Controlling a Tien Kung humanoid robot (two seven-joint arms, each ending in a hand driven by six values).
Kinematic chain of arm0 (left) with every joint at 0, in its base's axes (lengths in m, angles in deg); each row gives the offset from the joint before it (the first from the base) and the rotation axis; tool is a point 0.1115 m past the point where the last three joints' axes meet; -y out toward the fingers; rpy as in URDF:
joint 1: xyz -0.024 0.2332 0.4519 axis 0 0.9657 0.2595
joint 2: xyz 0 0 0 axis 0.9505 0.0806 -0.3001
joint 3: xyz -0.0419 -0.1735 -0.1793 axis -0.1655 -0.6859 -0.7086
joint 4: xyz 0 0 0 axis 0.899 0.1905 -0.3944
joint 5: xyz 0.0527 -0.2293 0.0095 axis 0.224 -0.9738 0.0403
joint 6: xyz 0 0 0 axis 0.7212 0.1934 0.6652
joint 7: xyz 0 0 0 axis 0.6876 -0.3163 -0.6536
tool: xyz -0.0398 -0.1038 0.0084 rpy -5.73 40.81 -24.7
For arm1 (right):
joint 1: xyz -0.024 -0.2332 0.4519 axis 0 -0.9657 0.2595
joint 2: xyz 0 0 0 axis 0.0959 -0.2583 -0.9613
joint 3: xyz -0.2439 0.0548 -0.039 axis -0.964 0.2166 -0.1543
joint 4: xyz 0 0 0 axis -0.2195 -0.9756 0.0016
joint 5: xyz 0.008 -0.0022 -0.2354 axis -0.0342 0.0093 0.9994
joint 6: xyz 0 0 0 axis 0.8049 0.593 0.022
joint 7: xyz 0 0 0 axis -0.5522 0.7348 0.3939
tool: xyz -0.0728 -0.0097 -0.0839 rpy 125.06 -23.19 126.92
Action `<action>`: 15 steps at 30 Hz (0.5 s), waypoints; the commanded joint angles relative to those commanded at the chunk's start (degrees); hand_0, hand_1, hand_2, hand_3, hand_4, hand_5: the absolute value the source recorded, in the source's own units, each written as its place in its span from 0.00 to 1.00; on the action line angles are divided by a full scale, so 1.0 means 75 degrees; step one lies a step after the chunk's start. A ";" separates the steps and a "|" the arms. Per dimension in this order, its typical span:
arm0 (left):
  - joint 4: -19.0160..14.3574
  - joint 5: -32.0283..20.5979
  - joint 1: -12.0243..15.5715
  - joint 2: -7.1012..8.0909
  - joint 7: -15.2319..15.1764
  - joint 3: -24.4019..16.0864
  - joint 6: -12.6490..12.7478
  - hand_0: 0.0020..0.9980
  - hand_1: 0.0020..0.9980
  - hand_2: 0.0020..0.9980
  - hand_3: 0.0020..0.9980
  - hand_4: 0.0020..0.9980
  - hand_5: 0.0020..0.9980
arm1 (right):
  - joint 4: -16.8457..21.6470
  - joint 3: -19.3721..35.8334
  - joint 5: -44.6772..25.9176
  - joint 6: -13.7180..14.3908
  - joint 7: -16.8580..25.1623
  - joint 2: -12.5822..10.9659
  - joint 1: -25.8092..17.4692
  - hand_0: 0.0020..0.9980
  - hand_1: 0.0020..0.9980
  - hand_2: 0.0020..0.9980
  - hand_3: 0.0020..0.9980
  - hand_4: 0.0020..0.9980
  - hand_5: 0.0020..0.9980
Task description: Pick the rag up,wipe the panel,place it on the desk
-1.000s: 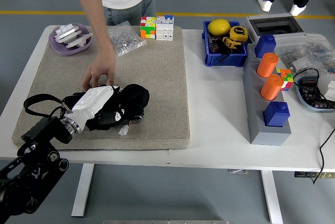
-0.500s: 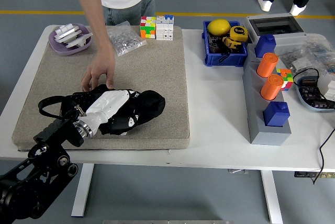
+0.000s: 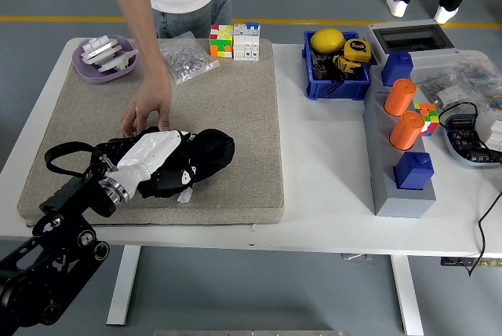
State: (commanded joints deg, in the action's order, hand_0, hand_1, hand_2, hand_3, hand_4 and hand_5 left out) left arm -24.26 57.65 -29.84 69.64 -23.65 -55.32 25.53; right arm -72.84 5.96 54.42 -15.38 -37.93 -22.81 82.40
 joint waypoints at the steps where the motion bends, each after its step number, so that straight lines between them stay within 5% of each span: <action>1: 0.0023 0.0003 0.0013 0.0019 -0.0006 -0.0054 -0.0001 0.30 0.29 0.50 0.44 0.17 0.00 | 0.0000 -0.0005 -0.0001 -0.0002 -0.0002 -0.0001 0.0001 0.76 0.66 0.67 0.61 1.00 0.46; 15: 0.0242 0.0097 0.0350 0.0321 -0.0125 -0.0907 0.0053 0.30 0.29 0.50 0.45 0.18 0.00 | 0.0000 -0.0078 -0.0081 -0.0011 0.0003 -0.0006 -0.0016 0.76 0.66 0.67 0.61 1.00 0.46</action>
State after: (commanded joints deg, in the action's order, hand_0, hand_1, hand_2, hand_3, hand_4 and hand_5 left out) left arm -22.45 58.38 -27.22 72.04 -24.58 -62.13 25.93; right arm -72.84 5.38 53.81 -15.47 -37.90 -22.85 82.28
